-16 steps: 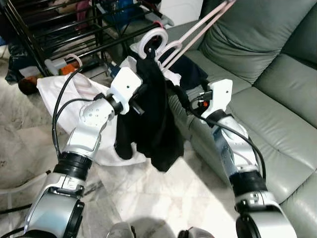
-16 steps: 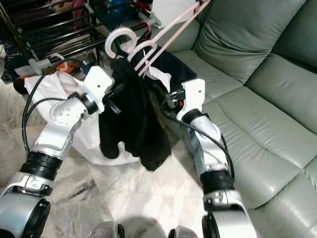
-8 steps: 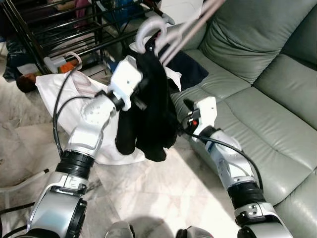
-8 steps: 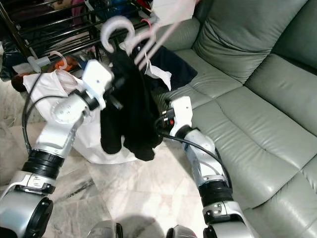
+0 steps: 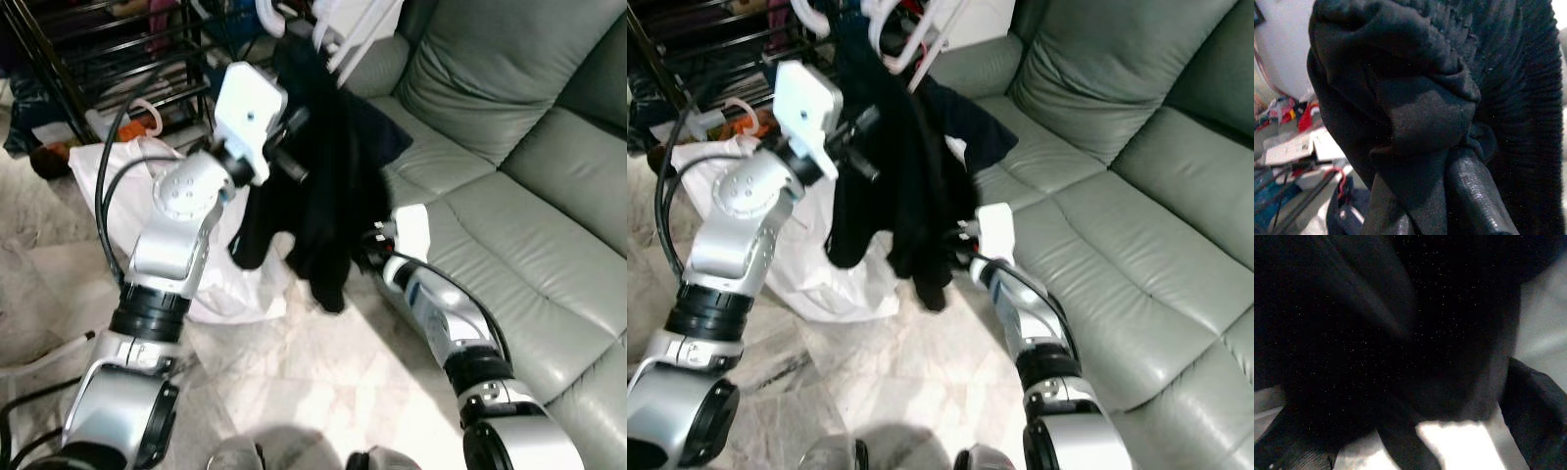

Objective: Hang hanger

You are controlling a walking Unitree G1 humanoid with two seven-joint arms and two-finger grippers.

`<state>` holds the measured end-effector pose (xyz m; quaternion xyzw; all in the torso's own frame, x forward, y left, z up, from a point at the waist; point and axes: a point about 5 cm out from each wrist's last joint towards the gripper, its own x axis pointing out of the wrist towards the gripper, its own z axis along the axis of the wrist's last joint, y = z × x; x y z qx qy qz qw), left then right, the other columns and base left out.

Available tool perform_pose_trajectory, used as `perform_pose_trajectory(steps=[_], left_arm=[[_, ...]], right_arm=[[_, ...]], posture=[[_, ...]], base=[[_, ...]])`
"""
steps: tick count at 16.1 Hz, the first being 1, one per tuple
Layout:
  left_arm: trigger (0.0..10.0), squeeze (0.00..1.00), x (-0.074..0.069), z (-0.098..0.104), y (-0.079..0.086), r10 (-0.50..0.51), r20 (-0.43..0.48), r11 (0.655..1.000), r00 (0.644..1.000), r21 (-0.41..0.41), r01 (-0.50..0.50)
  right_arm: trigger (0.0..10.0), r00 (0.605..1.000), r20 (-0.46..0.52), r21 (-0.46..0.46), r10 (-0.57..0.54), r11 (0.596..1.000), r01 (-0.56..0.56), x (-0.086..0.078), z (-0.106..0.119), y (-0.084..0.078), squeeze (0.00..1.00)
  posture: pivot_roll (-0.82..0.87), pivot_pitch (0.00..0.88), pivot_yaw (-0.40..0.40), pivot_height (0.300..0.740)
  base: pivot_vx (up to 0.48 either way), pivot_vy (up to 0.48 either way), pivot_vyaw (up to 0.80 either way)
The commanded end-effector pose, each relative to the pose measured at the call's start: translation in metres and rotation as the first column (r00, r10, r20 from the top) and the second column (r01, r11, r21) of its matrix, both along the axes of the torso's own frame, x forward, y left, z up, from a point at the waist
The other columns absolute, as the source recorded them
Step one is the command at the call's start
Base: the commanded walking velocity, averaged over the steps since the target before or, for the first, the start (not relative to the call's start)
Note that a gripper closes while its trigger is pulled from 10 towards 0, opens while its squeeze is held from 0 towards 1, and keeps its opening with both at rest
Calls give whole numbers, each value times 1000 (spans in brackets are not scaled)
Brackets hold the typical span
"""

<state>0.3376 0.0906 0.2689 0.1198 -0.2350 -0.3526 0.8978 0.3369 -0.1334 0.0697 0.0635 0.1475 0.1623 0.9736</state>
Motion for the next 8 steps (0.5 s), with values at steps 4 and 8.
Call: perform_pose_trajectory(steps=[4,8], left_arm=[[471,0,-2,23,9,15,57,999,998,-45,-12],[824,0,1,-1,16,55,4,998,998,17,-55]], right_arm=[[0,990,-13,14,-138,990,138,6,4,-31,0],[10000,958,285,92,17,995,-45,2,53,-36,0]], posture=[[20,54,-16,740],[13,60,-17,740]], base=[[0,0,0],[0,0,0]])
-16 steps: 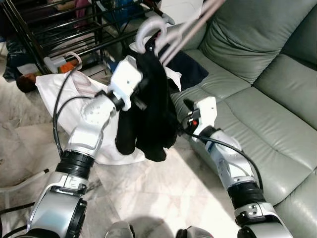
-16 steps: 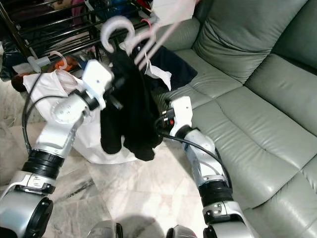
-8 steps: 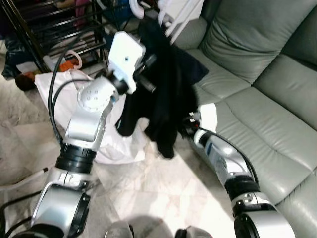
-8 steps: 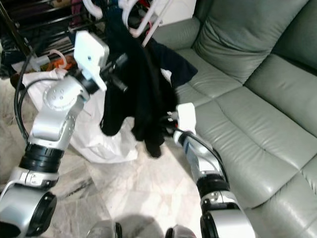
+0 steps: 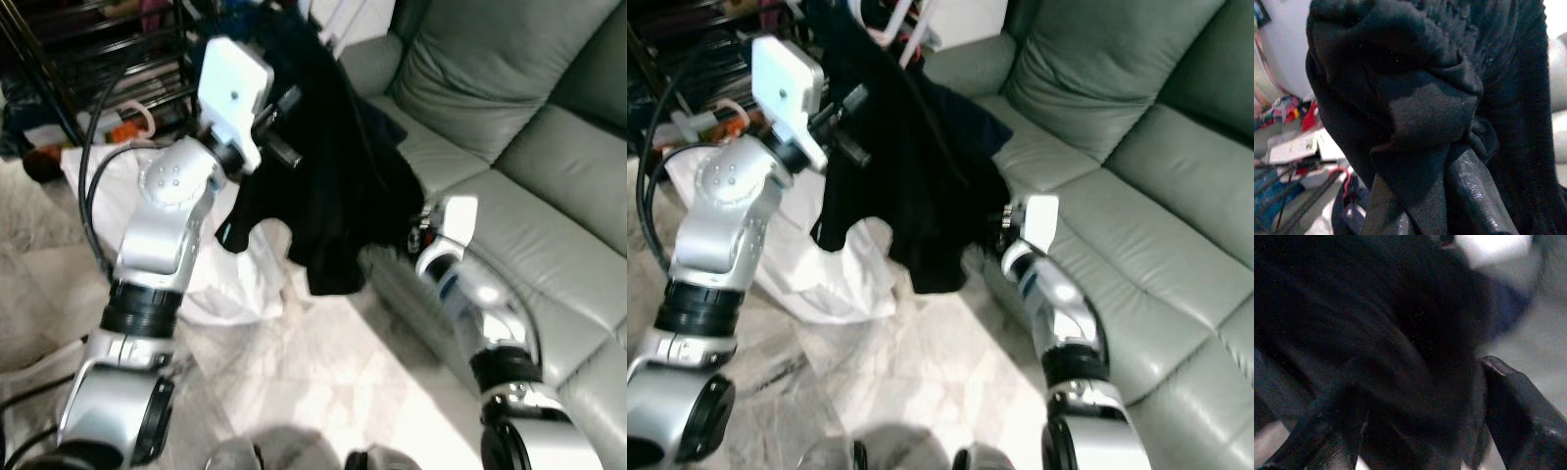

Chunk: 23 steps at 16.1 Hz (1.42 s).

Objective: Hang hanger

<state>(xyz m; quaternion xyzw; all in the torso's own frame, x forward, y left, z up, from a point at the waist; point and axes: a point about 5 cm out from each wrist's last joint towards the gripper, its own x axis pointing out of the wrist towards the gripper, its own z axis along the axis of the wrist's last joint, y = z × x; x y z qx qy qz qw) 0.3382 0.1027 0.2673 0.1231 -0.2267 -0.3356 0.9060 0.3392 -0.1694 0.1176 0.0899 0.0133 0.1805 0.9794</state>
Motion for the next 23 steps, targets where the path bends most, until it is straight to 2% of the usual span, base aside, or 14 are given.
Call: perform_pose_trajectory(steps=[1,3,4,5,6,7,8,9,11,12,14,15,18,23], left_arm=[[863,0,2,-8,8,36,-4,999,999,24,-36],[510,0,5,-15,11,60,-27,998,998,27,-59],[667,0,6,-19,12,66,-36,997,997,31,-65],[588,0,6,-22,10,63,-38,997,997,47,-62],[627,0,6,-23,9,62,-39,997,997,49,-60],[627,0,7,-23,9,61,-40,997,997,51,-59],[627,0,7,-23,9,58,-35,997,998,58,-56],[471,0,7,-22,9,54,-29,997,998,59,-52],[627,0,6,-20,8,48,-20,997,999,62,-47],[745,0,5,-17,5,40,-10,997,999,61,-39],[1176,0,3,-14,-2,28,4,998,1000,54,-28],[1255,0,3,-14,-3,25,6,998,1000,52,-26],[1176,0,1,-11,-10,1,13,999,1000,43,-1],[706,0,-8,3,-19,-70,43,998,997,8,69]], right_arm=[[10000,993,89,-30,73,997,-70,-11,14,-2,1000],[10000,979,67,-66,194,980,-190,-24,12,3,1000],[10000,959,35,-92,280,957,-276,-34,8,5,1000],[10000,912,-6,-83,411,908,-410,-49,4,7,1000],[10000,904,-3,-71,428,901,-427,-51,5,6,1000],[10000,901,13,-35,434,900,-434,-51,11,4,1000],[10000,919,49,-40,390,920,-389,-46,19,-2,1000],[10000,967,76,-72,242,969,-237,-31,24,-15,1000],[10000,981,52,-54,188,981,-186,-24,23,-18,1000],[10000,981,29,-35,191,981,-190,-22,18,-14,922],[10000,972,31,-12,235,972,-234,-18,16,1,169],[10000,968,37,-9,246,969,-246,-17,17,5,0],[10000,959,32,0,281,960,-281,-9,16,19,0],[10000,975,-26,-30,221,975,-222,-1,0,13,0]], posture=[[8,63,-15,740],[1,65,-12,740],[-2,65,-10,740],[-6,64,-5,740],[-6,64,-5,740],[-6,61,-1,740],[-6,61,-1,740],[-8,60,2,740],[-3,60,-1,740],[-3,60,-1,740],[5,61,-5,740],[5,61,-5,740],[2,60,-6,740],[11,65,-13,740]], base=[[0,0,0],[0,0,0],[0,0,0],[0,0,0],[0,0,0],[0,0,0],[0,0,0],[0,0,0],[0,0,0],[0,0,0],[0,0,0],[0,0,0],[0,0,0],[0,0,0]])
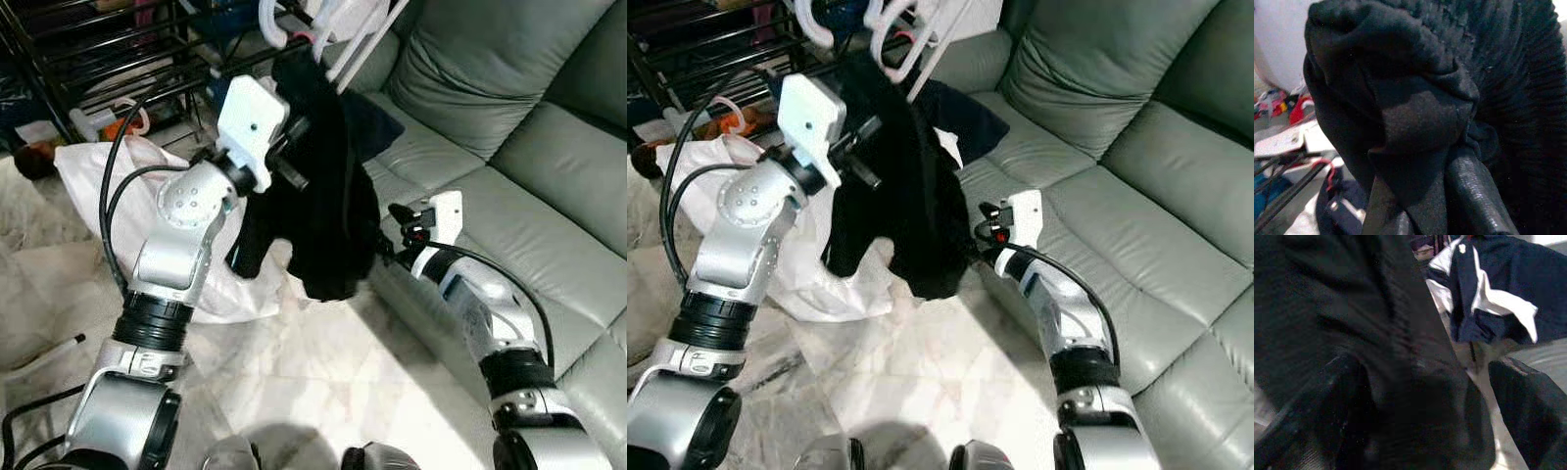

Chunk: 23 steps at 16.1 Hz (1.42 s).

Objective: Hang hanger

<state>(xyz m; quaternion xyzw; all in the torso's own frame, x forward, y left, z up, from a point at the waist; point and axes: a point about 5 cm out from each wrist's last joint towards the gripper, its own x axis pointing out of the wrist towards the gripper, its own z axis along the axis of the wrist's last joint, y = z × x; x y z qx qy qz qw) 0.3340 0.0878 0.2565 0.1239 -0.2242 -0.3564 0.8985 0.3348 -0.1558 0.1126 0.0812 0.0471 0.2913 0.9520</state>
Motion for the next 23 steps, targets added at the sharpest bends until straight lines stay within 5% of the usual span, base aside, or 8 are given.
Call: perform_pose_trajectory(steps=[1,6,7,8,12,17,19,23], left_arm=[[667,0,-6,14,-5,-44,54,999,998,1,44],[235,0,-22,36,-16,-132,91,988,987,-73,139],[235,0,-25,41,-19,-148,101,984,984,-85,156],[353,0,-27,47,-18,-149,106,981,983,-111,160],[314,0,-21,39,-2,-91,89,991,992,-85,98],[0,0,-15,-37,46,-11,-126,995,992,95,23],[0,0,-22,-83,68,-56,-327,981,943,160,114],[0,0,-48,-115,73,-201,-527,932,826,158,328]], right_arm=[[10000,999,33,6,-12,1000,12,5,7,0,0],[10000,958,-229,-112,-171,983,149,4,-40,-9,0],[8941,947,-259,-112,-190,980,166,3,-46,-9,0],[0,932,-285,-108,-221,974,198,3,-50,-12,0],[0,889,-282,-160,-361,931,327,-1,-54,-45,0],[0,693,-87,-153,-716,697,700,-3,-16,-131,0],[0,569,-35,-103,-821,570,815,4,7,-149,0],[0,576,17,-66,-817,574,816,20,28,-138,0]], posture=[[11,65,-13,740],[14,72,-23,740],[20,73,-27,740],[22,75,-30,740],[18,76,-29,740],[-23,67,-9,740],[-33,67,-12,740],[-28,63,-29,740]], base=[[0,0,0],[0,0,0],[0,0,0],[0,0,0],[0,0,0],[0,0,0],[0,0,0],[0,0,0]])
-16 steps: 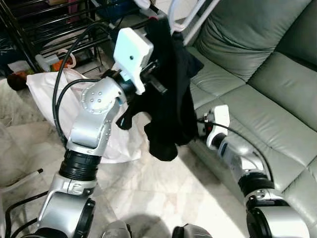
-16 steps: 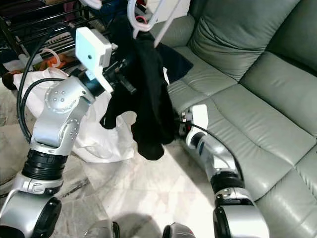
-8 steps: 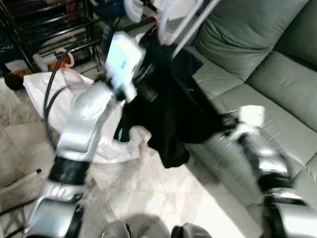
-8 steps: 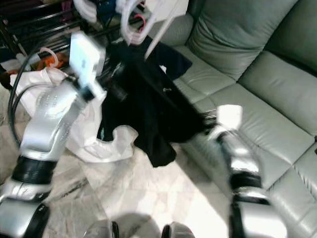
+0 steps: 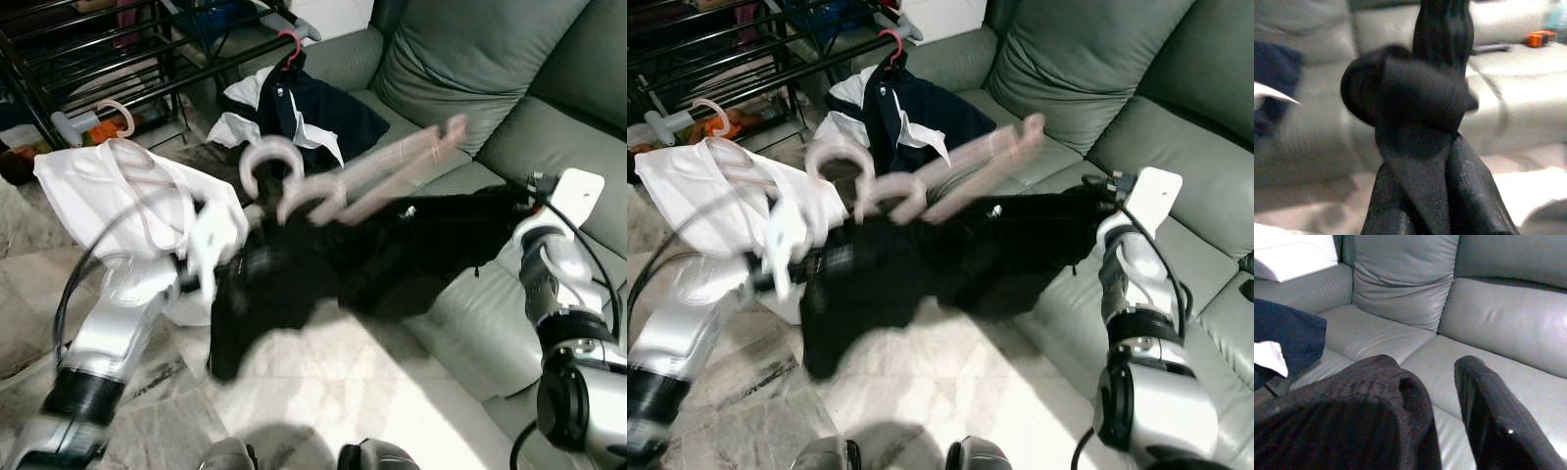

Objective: Hang hanger

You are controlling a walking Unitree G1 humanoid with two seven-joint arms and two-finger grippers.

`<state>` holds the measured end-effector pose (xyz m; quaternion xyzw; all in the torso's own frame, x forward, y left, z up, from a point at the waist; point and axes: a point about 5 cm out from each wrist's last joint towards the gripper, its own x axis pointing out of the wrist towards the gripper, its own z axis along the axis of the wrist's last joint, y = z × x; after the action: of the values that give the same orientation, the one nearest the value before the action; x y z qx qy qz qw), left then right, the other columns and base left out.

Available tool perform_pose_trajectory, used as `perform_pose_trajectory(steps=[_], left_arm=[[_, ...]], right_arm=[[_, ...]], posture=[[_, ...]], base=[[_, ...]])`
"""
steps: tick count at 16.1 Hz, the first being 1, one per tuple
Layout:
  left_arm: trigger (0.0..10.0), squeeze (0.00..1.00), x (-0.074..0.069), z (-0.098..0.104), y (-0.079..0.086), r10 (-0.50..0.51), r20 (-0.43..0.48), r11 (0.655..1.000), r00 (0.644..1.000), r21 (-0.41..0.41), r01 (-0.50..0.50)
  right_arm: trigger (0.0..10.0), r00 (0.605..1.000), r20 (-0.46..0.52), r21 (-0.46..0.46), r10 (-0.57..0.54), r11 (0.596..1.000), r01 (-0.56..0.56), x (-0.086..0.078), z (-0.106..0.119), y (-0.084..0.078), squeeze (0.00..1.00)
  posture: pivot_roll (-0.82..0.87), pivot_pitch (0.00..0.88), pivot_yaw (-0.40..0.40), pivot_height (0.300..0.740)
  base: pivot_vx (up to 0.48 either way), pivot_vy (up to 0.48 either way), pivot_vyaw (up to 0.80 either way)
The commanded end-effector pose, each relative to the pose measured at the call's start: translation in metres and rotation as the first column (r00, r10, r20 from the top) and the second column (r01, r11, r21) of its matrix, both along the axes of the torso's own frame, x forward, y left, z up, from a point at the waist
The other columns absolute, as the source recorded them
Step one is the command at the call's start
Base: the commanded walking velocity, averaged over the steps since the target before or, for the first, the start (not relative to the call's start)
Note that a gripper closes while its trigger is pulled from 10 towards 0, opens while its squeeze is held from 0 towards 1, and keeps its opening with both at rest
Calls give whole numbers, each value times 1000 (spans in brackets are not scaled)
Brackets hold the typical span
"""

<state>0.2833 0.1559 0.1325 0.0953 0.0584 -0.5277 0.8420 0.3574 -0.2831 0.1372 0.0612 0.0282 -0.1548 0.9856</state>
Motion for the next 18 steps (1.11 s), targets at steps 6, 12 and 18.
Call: perform_pose_trajectory(steps=[6,12,18], left_arm=[[0,0,-31,-36,13,-203,-215,958,955,156,239],[0,0,11,-53,11,78,-40,949,996,310,-62],[0,0,25,-57,11,188,52,920,981,339,-195]], right_arm=[[0,999,42,-14,-11,1000,11,10,14,5,0],[0,998,43,-24,37,999,-36,12,11,15,0],[0,997,56,-36,62,998,-60,14,12,23,0]], posture=[[-31,62,-36,740],[-43,47,-29,740],[-30,47,-22,740]], base=[[0,0,0],[0,0,0],[0,0,0]])
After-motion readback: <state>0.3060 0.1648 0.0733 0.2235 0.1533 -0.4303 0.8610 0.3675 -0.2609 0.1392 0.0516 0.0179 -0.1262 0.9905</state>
